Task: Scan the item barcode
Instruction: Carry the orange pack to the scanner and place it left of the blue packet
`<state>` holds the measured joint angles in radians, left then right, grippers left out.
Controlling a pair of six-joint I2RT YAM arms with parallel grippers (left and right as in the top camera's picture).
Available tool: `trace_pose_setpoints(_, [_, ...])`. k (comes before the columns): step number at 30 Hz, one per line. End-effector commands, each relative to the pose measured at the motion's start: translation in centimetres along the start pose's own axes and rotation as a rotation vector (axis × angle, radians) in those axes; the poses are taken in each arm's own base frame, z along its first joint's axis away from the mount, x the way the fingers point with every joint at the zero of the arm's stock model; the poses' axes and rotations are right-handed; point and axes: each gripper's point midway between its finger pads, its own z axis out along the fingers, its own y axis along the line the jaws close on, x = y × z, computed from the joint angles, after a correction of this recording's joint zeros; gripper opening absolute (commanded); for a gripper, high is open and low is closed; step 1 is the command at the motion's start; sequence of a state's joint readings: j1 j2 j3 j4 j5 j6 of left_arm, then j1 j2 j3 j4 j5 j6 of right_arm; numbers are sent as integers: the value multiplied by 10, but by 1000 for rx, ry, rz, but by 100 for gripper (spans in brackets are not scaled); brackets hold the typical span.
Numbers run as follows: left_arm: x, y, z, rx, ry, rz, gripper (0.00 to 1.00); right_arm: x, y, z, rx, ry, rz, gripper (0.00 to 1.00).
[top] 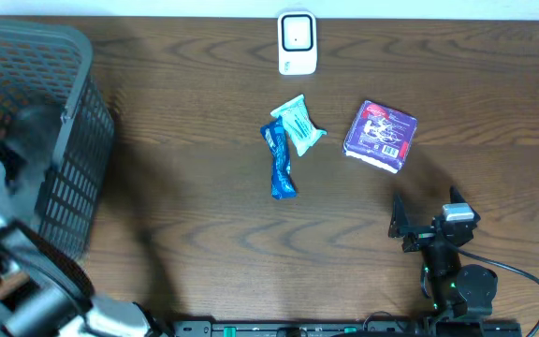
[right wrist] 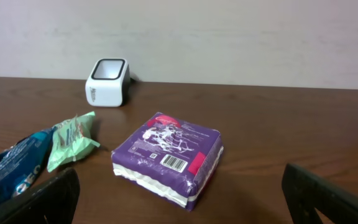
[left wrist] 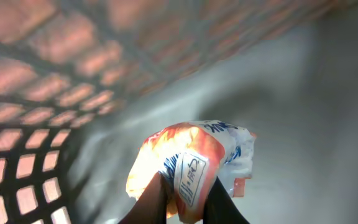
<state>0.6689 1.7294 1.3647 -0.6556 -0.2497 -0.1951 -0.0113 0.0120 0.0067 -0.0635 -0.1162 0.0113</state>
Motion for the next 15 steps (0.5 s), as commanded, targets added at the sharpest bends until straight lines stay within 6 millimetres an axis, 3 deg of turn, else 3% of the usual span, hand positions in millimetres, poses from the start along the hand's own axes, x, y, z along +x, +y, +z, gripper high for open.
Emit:
trace_pose_setpoints(1, [-41,-39,-94,293,-224,-103,7,0,1,0,-7,-1,10,99])
trace_pose_setpoints(3, [-59,-60,-158,503,-346,-196,7,0,1,0,-7,-1,10,99])
trace_pose_setpoints(5, [-65,-73,-200,641,-405,-248,7,0,1,0,-7,-1,10,99])
trace_pose_setpoints(6, [-68,-82,-238,763,-450,-292,7,0,1,0,-7,-1,10,99])
trace_pose_setpoints(9, [-58,-107,-311,1006,-492,-306,7,0,1,0,-7,-1,10,99])
trace_pose_setpoints(11, [-39,-130,-349,1130,-500,-233,7,0,1,0,-7,-1,10,99])
trace_pose_setpoints(12, [-31,-139,-357,1158,-490,-207,7,0,1,0,-7,-1,10,99])
trace_pose_setpoints(13, [-16,-156,-368,1197,-473,-151,7,0,1,0,-7,-1,10,99])
trace_pose_setpoints(14, [10,-185,-378,1245,-432,-53,7,0,1,0,-7,-1,10,99])
trace_pose_setpoints(15, [19,-195,-380,1257,-417,-20,8,0,1,0,-7,-1,10,99])
